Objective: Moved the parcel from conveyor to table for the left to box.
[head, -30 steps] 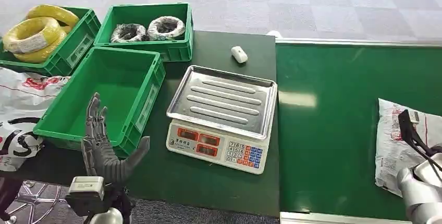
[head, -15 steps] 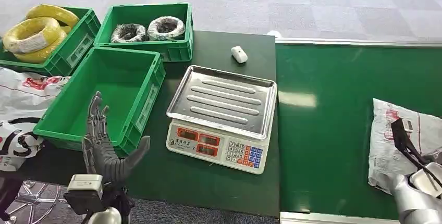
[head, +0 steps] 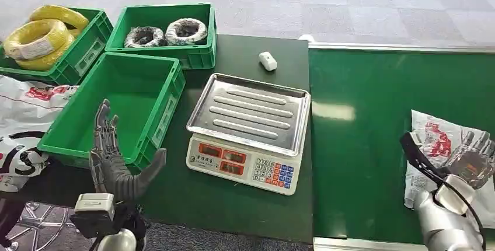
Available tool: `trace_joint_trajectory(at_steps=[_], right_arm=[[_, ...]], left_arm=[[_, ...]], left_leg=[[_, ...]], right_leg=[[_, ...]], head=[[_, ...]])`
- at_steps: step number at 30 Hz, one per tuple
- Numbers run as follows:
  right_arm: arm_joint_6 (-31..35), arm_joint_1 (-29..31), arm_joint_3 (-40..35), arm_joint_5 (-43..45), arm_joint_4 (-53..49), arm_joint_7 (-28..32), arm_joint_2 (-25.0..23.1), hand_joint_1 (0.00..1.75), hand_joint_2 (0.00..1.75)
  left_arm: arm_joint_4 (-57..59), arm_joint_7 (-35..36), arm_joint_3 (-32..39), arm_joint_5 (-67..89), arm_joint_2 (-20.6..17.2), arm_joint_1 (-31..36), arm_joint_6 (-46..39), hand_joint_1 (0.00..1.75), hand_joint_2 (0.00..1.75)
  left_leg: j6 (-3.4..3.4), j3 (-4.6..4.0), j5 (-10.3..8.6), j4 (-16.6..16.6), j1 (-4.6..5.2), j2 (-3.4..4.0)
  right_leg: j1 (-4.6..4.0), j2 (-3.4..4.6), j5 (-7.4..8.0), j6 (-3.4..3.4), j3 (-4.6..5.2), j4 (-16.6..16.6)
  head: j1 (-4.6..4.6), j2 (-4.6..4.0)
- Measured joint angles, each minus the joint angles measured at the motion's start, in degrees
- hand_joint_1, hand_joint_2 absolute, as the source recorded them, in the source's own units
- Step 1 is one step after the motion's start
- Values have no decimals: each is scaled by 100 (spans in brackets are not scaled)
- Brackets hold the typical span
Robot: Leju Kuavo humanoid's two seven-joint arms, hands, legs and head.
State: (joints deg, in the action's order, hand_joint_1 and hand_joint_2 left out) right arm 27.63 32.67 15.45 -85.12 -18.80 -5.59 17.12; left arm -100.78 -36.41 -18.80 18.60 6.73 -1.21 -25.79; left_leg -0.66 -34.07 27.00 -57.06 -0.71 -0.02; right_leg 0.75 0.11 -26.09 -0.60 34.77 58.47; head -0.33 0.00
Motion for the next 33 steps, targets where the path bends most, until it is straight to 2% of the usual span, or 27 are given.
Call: trace_joint_trajectory(at_steps=[2,5,12,14,20,21,22,23,27,33], right_arm=[[-913,10,0,223,-68,672,-125,0,175],[-1941,-2,-28,524,-135,1471,-258,0,175],[-4213,64,-477,1188,-238,3368,-223,0,175],[-4475,82,-660,1260,-269,3553,-180,0,175],[-4983,289,-1131,1299,-299,3507,-145,0,175],[-5110,343,-1249,1325,-297,3505,-143,152,175],[-5176,388,-1361,1355,-297,3505,-138,157,175],[-5226,432,-1470,1377,-297,3503,-136,0,175],[-5217,586,-1817,1502,-297,3398,-138,0,175],[-4695,849,-2199,1673,-295,2799,-165,0,175]], left_arm=[[4,-20,20,33,11,1,20,0,175],[61,-72,35,35,17,36,52,0,175],[229,13,90,-66,20,355,190,0,175],[256,33,123,-61,20,377,188,0,175],[284,68,164,-57,28,387,116,0,175],[284,74,168,-55,28,387,114,0,175],[286,79,171,-52,28,388,109,0,175],[286,81,171,-52,28,388,105,0,175],[293,90,193,-61,26,379,48,0,175],[293,74,225,-79,26,310,-127,0,175]], left_leg=[[0,1,0,0,0,1],[0,1,0,-1,1,0],[0,1,0,-1,2,0],[0,2,0,-2,1,-1],[0,1,0,-2,1,4],[0,2,0,-2,1,2],[0,2,0,-1,1,2],[0,1,0,-1,1,2],[0,0,0,-1,1,1],[0,1,0,-2,1,1]], right_leg=[[0,0,0,0,0,0],[2,0,0,0,2,-1],[2,-1,0,0,1,-1],[2,-1,0,0,1,-1],[2,2,0,0,2,0],[1,1,0,0,2,0],[1,1,0,0,2,0],[1,1,0,0,1,0],[2,1,0,0,1,0],[2,0,0,0,2,0]], head=[[2,0],[0,0],[2,0],[2,0],[0,0],[2,0],[0,0],[0,0],[2,0],[2,0]])
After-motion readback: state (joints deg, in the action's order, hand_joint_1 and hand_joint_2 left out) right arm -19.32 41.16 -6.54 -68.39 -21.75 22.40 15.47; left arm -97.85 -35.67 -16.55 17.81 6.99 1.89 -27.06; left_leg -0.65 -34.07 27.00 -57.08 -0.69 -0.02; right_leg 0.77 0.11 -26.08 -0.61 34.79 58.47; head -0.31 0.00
